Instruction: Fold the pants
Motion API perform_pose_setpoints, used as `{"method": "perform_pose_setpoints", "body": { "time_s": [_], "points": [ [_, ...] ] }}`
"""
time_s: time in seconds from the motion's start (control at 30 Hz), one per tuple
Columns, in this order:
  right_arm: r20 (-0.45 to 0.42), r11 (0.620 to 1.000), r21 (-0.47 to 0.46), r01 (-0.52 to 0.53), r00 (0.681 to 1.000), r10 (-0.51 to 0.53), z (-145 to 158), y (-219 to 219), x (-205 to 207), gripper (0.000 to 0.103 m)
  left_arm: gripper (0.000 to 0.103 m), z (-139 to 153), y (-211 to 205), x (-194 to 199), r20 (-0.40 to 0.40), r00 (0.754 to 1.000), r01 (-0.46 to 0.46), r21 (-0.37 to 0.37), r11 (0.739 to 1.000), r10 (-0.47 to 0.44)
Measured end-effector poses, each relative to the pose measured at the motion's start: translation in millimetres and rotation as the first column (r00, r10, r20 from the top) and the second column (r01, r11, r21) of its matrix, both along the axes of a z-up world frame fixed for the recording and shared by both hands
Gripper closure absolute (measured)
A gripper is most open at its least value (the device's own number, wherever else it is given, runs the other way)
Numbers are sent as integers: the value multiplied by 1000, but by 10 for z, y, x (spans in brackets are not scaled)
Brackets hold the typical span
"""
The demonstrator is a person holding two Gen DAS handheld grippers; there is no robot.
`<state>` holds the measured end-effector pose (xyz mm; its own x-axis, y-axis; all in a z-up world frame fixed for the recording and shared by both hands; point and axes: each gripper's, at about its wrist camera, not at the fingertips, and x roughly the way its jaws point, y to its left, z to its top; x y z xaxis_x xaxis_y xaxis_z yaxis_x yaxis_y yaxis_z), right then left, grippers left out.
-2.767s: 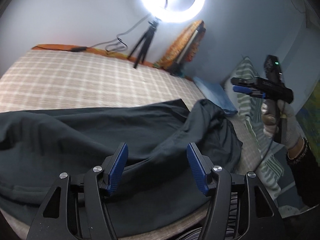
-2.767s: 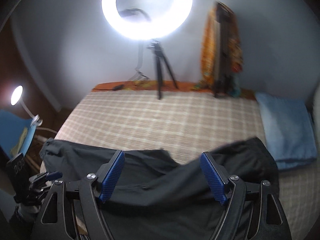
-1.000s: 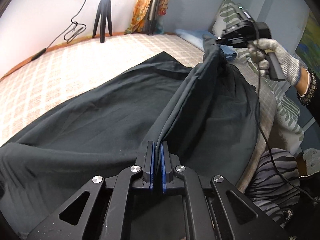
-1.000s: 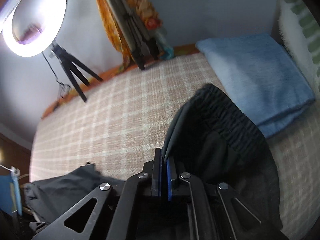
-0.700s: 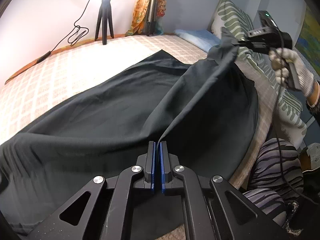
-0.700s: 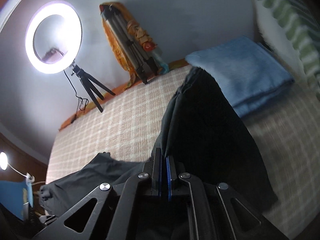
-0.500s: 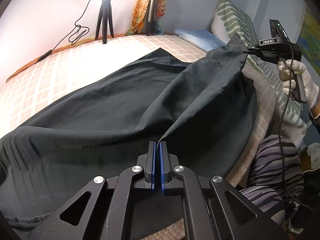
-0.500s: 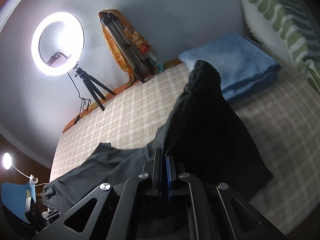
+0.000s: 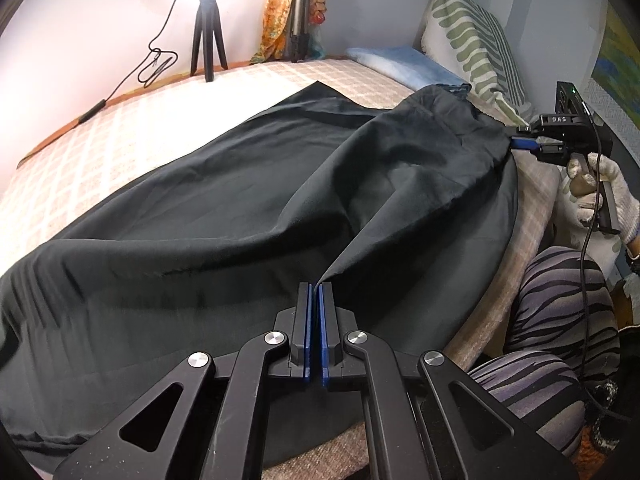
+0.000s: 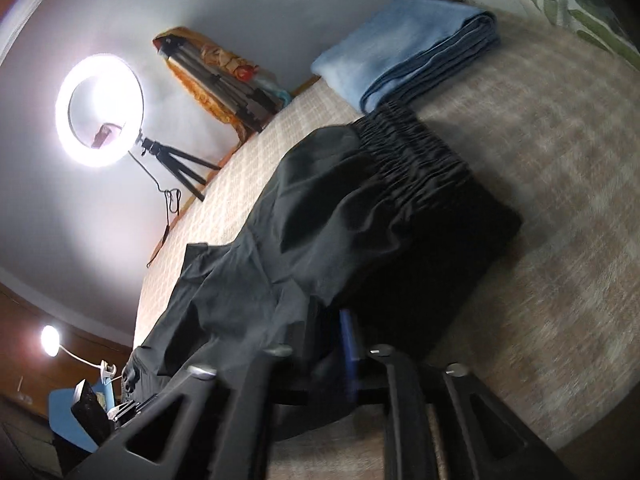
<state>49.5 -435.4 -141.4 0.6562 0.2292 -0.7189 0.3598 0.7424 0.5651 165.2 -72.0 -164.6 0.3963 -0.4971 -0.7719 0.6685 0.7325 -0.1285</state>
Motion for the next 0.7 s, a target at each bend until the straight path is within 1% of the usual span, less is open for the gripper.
{"method": "perform_pose_setpoints", "body": {
  "time_s": [0.03, 0.07, 0.13, 0.2, 0.23, 0.3, 0.37, 0.4, 0.47, 0.5, 0.53, 0.57, 0.7],
  "points": [
    [9, 1000, -4, 11, 1000, -11, 11, -38, -7, 55, 101, 4, -3, -6, 5, 1000, -2, -1, 1000, 2],
    [24, 1000, 1, 25, 999, -25, 27, -96, -10, 51, 101, 10, -2, -14, 12, 1000, -2, -5, 1000, 2],
    [40, 999, 31, 38, 998, -39, 42, -213, 19, 51, 101, 23, -7, -22, 13, 1000, 2, -19, 1000, -2],
    [37, 997, 35, 64, 997, -66, 49, -307, 53, 52, 100, 16, -31, -26, 1, 1000, -1, -12, 1000, 1],
    [33, 996, 37, 76, 997, -77, 46, -346, 70, 52, 95, 13, -42, -28, -1, 1000, 0, -8, 1000, 0],
    [23, 994, 64, 87, 996, -89, 16, -447, 124, 54, 93, -1, -81, -30, 4, 1000, 1, 12, 1000, -1],
    [-2, 994, 67, 84, 996, -84, -29, -473, 198, 70, 91, -21, -105, -12, 4, 1000, -13, 30, 999, 12],
    [-6, 995, 67, 80, 997, -80, -47, -474, 216, 73, 91, -33, -107, 4, 3, 1000, -20, 32, 999, 19],
    [-18, 996, 64, 70, 997, -69, -84, -457, 241, 93, 91, -50, -99, 24, -1, 1000, -26, 24, 999, 26],
    [-24, 996, 58, 71, 997, -70, -90, -450, 238, 97, 91, -53, -88, 29, 3, 1000, -30, 20, 999, 30],
    [-27, 996, 51, 73, 997, -72, -94, -458, 220, 101, 92, -51, -82, 30, 8, 1000, -30, 17, 999, 30],
    [-20, 996, 50, 74, 997, -73, -79, -462, 203, 103, 95, -48, -77, 31, 13, 999, -31, 17, 999, 30],
    [22, 995, 44, 87, 996, -88, 76, -522, 102, 103, 99, -4, -54, 17, 33, 999, -25, 12, 1000, 25]
  ]
}}
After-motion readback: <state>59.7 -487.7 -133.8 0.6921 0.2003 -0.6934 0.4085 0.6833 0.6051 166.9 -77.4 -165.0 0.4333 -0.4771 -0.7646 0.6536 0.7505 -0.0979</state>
